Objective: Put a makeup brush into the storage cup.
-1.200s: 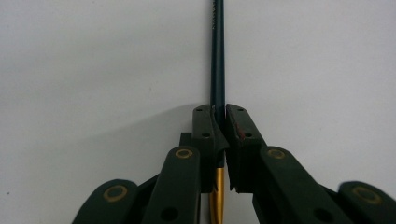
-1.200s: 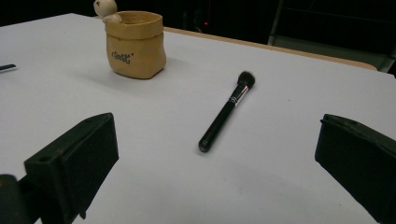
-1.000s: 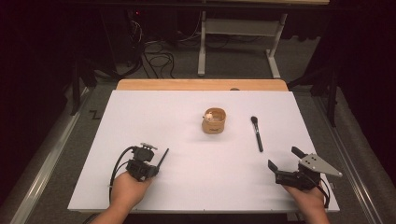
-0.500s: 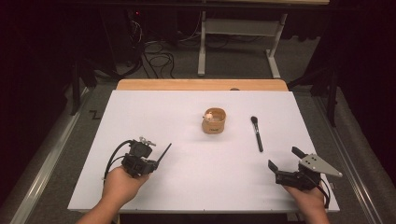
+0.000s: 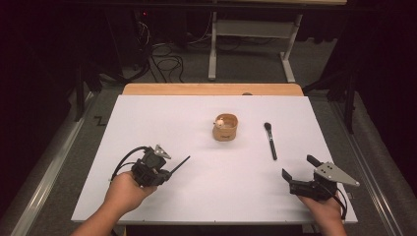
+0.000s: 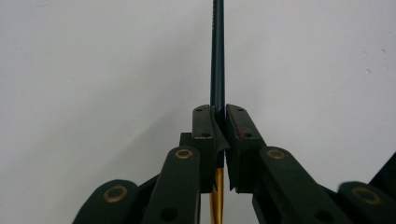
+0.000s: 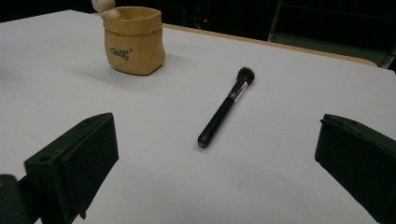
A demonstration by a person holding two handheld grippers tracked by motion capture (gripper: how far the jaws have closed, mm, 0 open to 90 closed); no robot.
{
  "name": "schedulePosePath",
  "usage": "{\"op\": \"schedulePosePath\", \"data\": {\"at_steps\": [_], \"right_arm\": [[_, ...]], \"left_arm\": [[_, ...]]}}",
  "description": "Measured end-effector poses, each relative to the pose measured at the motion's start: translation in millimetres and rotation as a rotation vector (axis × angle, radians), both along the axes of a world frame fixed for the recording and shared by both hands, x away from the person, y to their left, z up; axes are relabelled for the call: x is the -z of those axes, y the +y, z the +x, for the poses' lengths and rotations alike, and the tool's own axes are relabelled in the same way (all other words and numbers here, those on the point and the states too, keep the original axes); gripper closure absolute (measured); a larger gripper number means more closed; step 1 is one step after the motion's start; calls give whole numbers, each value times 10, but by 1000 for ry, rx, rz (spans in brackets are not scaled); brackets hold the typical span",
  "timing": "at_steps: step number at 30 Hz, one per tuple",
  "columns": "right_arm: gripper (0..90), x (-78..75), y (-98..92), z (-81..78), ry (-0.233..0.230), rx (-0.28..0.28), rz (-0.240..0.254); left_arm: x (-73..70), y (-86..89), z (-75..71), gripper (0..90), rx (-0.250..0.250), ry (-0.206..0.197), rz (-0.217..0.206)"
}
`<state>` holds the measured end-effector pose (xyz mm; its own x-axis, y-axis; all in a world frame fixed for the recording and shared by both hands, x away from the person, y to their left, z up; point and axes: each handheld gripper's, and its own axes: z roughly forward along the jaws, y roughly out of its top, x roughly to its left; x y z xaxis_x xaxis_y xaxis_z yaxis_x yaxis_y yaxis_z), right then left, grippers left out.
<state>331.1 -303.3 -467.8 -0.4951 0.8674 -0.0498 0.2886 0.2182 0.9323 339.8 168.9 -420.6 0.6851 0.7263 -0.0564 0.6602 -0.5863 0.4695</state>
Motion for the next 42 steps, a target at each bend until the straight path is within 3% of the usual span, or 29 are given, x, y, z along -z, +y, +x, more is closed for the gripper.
{"op": "schedulePosePath", "data": {"at_steps": [9,18,26,42], "right_arm": [[2,0,23,-2,1,-12,-7],[2,8,49,-11,9,-21,-13],[2,10,66,-15,9,-33,-19],[2,21,106,-19,10,-44,-32]], "left_arm": [[-52,-81,-8,831,129,-37,31],[-196,-237,-15,831,279,-89,45],[-200,-283,24,832,327,-96,112],[-192,-480,10,832,469,-127,187]]}}
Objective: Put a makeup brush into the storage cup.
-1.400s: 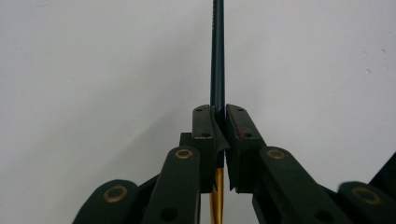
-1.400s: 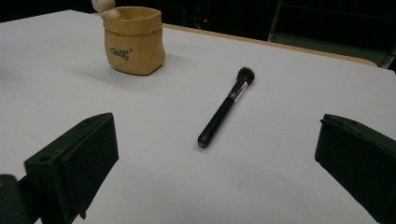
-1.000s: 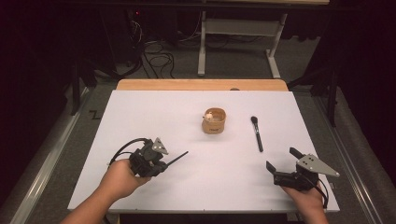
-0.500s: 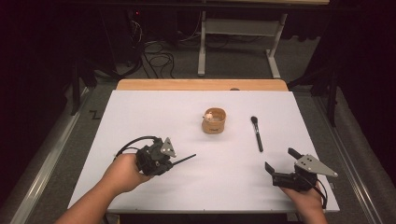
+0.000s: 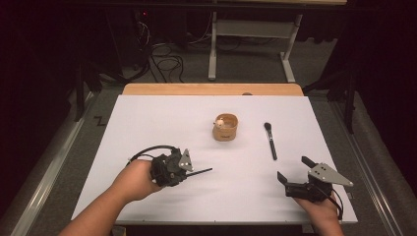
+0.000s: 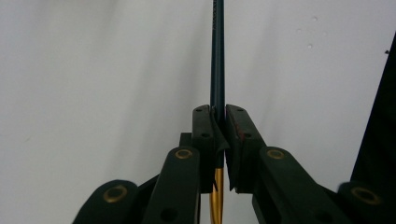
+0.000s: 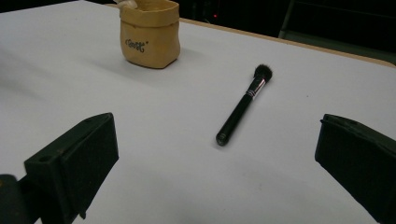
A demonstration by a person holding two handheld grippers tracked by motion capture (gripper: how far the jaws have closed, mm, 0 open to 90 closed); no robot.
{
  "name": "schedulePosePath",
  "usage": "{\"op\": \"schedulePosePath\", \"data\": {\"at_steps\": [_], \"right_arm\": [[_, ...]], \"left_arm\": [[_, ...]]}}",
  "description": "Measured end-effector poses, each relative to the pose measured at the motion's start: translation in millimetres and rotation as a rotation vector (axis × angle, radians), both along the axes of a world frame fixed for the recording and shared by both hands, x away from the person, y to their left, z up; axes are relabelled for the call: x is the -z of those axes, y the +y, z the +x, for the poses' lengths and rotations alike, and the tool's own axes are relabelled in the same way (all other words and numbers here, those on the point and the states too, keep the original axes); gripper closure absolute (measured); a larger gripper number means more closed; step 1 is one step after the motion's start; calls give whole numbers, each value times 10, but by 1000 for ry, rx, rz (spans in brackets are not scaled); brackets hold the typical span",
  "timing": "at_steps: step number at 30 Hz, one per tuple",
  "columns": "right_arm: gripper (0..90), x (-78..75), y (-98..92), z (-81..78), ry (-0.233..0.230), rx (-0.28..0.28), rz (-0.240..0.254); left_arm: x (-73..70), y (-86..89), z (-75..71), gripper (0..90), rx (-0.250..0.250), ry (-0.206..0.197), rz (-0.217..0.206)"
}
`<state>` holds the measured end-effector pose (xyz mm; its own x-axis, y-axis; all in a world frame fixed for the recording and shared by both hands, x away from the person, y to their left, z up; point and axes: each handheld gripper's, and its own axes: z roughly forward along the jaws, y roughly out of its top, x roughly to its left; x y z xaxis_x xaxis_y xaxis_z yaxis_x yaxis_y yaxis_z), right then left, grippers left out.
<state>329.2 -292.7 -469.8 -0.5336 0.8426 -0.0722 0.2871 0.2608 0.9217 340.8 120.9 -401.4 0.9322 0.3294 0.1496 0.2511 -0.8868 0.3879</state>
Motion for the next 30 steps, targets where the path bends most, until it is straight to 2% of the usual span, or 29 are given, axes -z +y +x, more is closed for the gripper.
{"op": "schedulePosePath", "data": {"at_steps": [6,10,14,17,20,23,27,30], "right_arm": [[2,8,18,-3,-2,-7,-7],[3,4,23,-4,-8,-12,-12],[5,9,37,-10,3,-12,-8],[16,7,74,-14,8,-31,-22],[40,-5,130,-23,0,-62,-65],[67,-20,230,-38,16,-92,-110],[120,-58,364,-40,43,-140,-138],[137,-98,423,-27,59,-165,-133]], "left_arm": [[12,-50,5,831,45,0,29],[6,-51,29,832,38,-11,24],[17,-66,18,832,52,-13,26],[26,-81,10,832,53,-14,25],[31,-92,8,832,60,-9,26],[36,-89,8,832,55,-3,27],[17,-77,-1,831,49,3,19],[3,-69,-8,831,48,5,23]]}}
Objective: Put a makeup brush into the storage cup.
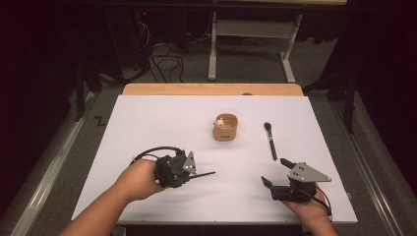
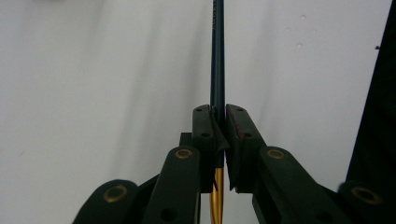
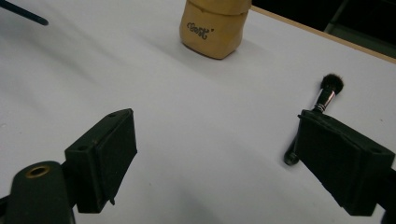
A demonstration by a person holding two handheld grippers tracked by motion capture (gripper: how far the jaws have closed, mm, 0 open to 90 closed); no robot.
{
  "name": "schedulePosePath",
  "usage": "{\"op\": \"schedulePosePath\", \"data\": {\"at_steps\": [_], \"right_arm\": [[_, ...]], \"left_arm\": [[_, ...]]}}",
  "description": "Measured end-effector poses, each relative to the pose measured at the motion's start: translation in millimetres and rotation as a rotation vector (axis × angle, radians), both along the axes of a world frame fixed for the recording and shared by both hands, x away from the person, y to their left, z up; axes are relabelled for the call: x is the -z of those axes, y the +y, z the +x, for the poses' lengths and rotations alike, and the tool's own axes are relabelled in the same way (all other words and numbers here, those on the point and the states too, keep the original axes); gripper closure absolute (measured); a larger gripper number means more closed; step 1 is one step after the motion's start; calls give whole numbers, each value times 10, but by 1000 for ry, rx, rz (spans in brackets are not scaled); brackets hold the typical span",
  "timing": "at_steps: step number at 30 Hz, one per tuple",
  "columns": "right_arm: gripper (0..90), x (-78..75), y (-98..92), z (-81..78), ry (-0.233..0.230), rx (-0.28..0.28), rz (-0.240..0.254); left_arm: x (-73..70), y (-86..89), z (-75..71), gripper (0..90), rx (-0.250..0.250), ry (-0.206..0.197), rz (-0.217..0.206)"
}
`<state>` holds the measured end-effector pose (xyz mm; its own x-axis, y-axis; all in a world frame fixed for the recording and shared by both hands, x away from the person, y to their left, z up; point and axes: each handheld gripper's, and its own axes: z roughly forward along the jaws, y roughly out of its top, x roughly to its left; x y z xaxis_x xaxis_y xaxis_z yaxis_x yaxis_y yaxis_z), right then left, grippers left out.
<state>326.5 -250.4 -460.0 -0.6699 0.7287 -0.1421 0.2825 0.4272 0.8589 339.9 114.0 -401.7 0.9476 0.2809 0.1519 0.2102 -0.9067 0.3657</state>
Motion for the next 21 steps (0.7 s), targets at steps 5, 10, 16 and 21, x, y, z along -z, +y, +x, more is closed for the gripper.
{"op": "schedulePosePath", "data": {"at_steps": [5,10,16,21], "right_arm": [[160,-82,67,21,-1,-32,-25],[219,-141,183,34,8,-89,-75],[319,-219,360,49,15,-171,-152],[385,-227,537,48,12,-238,-228]], "left_arm": [[-7,9,7,831,-3,9,-3],[6,-10,4,831,1,17,-1],[20,-39,1,831,11,26,6],[28,-44,-2,831,12,30,9]]}}
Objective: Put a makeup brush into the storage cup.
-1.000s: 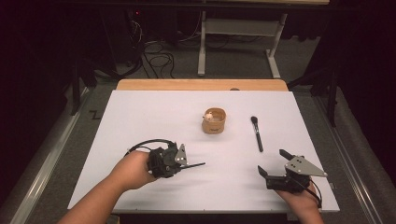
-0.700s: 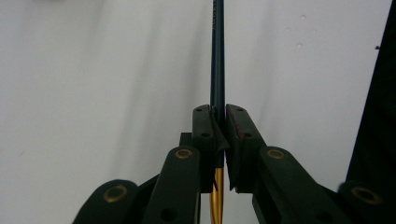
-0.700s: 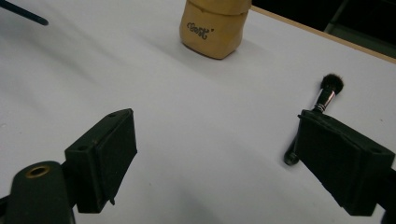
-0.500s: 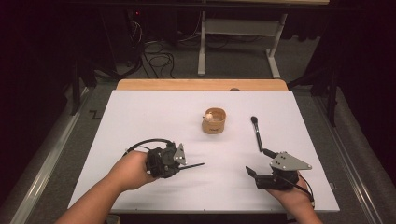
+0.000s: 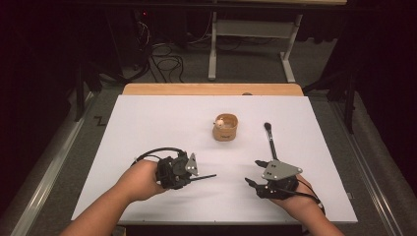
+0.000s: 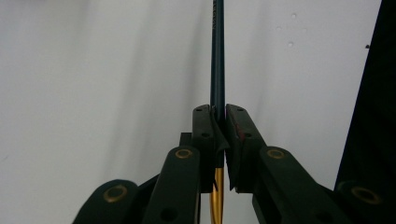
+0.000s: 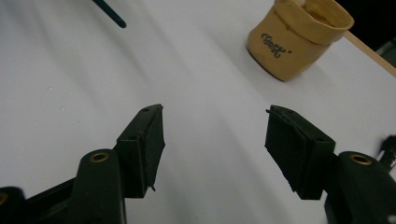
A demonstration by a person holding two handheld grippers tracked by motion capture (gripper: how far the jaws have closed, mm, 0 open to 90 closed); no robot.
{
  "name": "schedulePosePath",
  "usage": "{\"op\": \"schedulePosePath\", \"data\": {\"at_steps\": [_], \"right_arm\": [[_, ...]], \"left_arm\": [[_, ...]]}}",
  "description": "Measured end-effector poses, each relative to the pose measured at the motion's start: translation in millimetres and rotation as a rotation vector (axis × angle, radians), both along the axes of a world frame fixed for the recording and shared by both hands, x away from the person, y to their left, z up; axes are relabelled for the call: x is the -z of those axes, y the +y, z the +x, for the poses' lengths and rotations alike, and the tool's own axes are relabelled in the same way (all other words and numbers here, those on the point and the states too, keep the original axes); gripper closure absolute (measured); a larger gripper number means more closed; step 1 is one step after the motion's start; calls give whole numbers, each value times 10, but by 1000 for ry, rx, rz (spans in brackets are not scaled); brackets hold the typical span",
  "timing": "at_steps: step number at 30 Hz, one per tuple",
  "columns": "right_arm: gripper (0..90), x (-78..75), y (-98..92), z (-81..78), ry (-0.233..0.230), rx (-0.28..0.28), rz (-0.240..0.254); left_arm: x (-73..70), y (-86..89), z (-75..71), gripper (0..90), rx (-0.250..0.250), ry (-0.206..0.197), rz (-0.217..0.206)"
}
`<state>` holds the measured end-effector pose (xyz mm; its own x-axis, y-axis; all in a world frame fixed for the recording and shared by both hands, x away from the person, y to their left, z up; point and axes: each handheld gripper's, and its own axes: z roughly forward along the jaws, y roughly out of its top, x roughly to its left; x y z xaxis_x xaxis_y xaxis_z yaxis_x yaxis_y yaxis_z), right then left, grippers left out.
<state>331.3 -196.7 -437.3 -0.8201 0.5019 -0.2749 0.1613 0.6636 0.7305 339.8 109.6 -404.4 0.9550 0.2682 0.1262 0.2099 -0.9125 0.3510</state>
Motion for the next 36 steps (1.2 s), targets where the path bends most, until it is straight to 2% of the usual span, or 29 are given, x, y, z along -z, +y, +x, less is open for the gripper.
{"op": "schedulePosePath", "data": {"at_steps": [5,13,22,29,36], "right_arm": [[431,20,164,-16,-11,-50,-78],[504,62,367,-29,-21,-111,-124],[560,83,534,-12,-12,-154,-145],[589,85,599,-14,-31,-181,-159],[609,95,627,-49,-50,-236,-173]], "left_arm": [[-1,-5,-10,831,0,2,5],[9,-15,-23,831,-2,4,10],[46,-62,-5,831,15,19,20],[54,-92,-15,831,28,27,22],[47,-86,-19,831,29,29,26]]}}
